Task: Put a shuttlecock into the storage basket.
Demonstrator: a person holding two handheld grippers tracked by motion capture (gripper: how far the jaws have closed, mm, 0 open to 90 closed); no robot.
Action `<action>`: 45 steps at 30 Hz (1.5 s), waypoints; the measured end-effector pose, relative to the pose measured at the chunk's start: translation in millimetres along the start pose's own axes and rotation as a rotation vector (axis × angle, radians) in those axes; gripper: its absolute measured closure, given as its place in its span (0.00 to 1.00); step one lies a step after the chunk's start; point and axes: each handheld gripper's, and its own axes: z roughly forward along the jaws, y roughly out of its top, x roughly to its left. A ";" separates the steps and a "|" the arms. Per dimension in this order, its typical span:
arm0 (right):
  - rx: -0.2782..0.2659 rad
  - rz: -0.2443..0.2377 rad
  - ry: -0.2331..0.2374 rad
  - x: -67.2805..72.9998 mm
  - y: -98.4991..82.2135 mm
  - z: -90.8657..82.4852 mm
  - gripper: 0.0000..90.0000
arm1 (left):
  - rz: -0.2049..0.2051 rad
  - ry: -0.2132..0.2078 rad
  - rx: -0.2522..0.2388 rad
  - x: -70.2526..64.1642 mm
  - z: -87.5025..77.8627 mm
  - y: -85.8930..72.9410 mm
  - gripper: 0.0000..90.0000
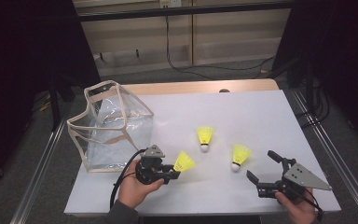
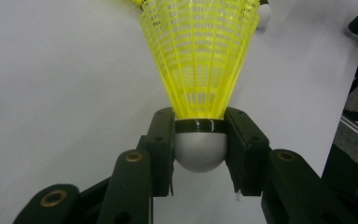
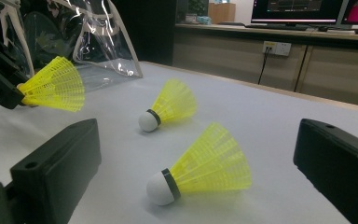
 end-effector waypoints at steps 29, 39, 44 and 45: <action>0.001 0.007 -0.003 -1.2 -0.5 0.1 0.01 | -0.015 0.010 0.030 1.1 -15.8 20.2 0.72; 0.001 0.004 -0.002 -1.3 -0.5 0.1 0.01 | -0.023 0.007 0.036 2.4 -20.0 26.9 0.72; 0.001 0.005 -0.002 -1.3 -0.4 0.1 0.01 | -0.020 0.010 0.044 1.5 -21.2 30.4 0.72; 0.001 0.007 -0.004 -1.2 -0.4 0.0 0.01 | -0.021 0.009 0.046 1.3 -21.5 31.0 0.72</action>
